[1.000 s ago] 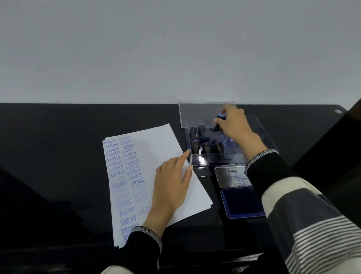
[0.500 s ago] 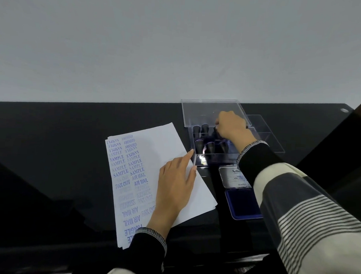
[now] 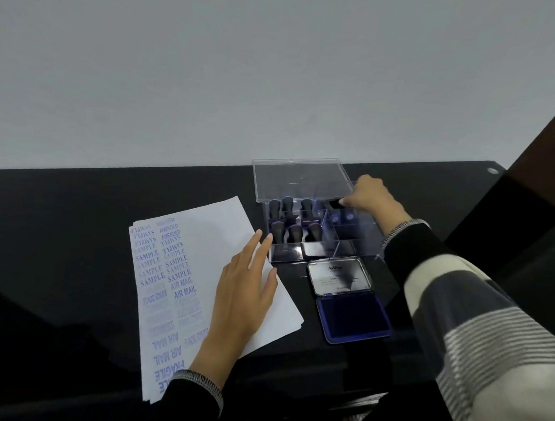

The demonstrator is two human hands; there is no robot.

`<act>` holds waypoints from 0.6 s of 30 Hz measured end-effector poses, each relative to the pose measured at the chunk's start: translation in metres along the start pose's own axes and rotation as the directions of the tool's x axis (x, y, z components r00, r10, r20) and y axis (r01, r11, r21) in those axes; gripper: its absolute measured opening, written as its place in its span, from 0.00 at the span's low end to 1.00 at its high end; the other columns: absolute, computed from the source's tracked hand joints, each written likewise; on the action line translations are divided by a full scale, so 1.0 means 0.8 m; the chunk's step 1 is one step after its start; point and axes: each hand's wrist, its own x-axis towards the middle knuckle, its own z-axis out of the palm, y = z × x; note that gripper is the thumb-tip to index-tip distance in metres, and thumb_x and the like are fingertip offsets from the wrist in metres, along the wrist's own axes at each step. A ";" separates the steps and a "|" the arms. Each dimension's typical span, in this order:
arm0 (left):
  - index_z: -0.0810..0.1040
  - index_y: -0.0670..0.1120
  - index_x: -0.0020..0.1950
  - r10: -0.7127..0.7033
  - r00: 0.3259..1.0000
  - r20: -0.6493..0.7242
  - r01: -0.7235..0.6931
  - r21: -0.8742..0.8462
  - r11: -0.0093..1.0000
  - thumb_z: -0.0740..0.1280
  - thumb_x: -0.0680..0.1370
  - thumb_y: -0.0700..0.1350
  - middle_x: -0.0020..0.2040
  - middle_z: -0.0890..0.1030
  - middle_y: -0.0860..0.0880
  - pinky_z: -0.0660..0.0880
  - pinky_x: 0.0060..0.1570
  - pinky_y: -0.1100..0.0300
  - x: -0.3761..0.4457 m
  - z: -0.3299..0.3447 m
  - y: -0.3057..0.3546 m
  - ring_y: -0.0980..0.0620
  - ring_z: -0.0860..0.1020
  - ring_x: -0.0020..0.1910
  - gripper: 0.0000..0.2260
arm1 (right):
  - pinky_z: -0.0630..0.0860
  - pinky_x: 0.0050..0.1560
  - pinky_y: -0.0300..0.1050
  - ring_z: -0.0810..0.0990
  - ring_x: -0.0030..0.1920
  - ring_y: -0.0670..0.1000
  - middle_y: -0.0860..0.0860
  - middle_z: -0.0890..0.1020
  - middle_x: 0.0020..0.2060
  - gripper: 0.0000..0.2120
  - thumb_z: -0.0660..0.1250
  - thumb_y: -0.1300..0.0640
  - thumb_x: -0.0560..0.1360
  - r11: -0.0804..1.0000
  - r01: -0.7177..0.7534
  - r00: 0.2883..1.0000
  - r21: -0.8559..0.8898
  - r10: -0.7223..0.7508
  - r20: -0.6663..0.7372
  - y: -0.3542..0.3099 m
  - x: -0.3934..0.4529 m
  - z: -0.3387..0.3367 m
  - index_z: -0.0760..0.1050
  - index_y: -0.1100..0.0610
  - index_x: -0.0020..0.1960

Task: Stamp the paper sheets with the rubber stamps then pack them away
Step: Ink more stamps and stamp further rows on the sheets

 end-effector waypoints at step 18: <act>0.74 0.46 0.47 -0.004 0.995 -0.095 0.029 0.261 0.965 0.68 0.76 0.43 0.43 0.77 0.50 0.69 0.40 0.56 -0.001 0.002 0.002 0.50 0.73 0.40 0.04 | 0.67 0.36 0.30 0.72 0.38 0.40 0.45 0.75 0.39 0.04 0.61 0.57 0.79 0.667 0.238 0.948 0.706 -0.001 -0.318 0.012 -0.140 0.006 0.71 0.58 0.48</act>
